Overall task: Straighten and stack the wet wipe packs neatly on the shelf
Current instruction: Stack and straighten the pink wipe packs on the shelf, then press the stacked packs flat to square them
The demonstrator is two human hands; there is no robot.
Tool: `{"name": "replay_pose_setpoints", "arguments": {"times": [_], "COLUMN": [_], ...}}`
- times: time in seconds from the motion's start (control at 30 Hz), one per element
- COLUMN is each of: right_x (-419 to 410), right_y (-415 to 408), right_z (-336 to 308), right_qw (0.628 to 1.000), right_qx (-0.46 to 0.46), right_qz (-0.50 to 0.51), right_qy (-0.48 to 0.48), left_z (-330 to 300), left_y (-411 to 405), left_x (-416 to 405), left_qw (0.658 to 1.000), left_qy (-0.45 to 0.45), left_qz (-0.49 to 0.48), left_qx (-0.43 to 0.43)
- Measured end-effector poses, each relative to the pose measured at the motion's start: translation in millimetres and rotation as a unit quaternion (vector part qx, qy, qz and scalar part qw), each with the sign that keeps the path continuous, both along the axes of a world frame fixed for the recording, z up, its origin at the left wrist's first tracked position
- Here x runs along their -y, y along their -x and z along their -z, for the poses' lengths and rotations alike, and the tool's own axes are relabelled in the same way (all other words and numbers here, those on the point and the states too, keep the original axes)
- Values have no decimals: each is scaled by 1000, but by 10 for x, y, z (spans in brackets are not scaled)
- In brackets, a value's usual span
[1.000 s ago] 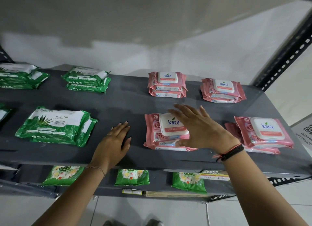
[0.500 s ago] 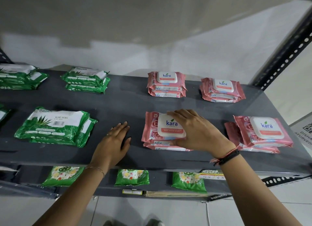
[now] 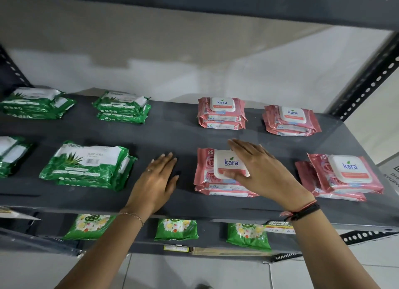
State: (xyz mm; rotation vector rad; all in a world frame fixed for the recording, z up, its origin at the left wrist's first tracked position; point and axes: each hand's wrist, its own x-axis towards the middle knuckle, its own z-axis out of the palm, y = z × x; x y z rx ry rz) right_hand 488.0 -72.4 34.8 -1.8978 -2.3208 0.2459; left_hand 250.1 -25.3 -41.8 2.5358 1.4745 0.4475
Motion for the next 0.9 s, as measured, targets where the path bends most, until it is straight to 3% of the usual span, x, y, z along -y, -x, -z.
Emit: {"name": "replay_pose_setpoints", "arguments": {"times": [0.13,0.4,0.9], "right_x": [-24,-167,-218], "right_y": [269,508,644], "right_z": [-10,151,341], "right_qw": [996,984,976], "right_qx": [-16,15,7], "right_qz": [68,177,215], "right_qy": [-64,-24,-36], "left_z": [-360,-509,-256], "left_y": [323,1211,1365], "left_x": [-134,-439,-601], "left_qw": [998,993,993], "left_qy": [-48,-22,-10], "left_qz": [-18,-89,-91], "left_qx": [-40,-72,-76]}}
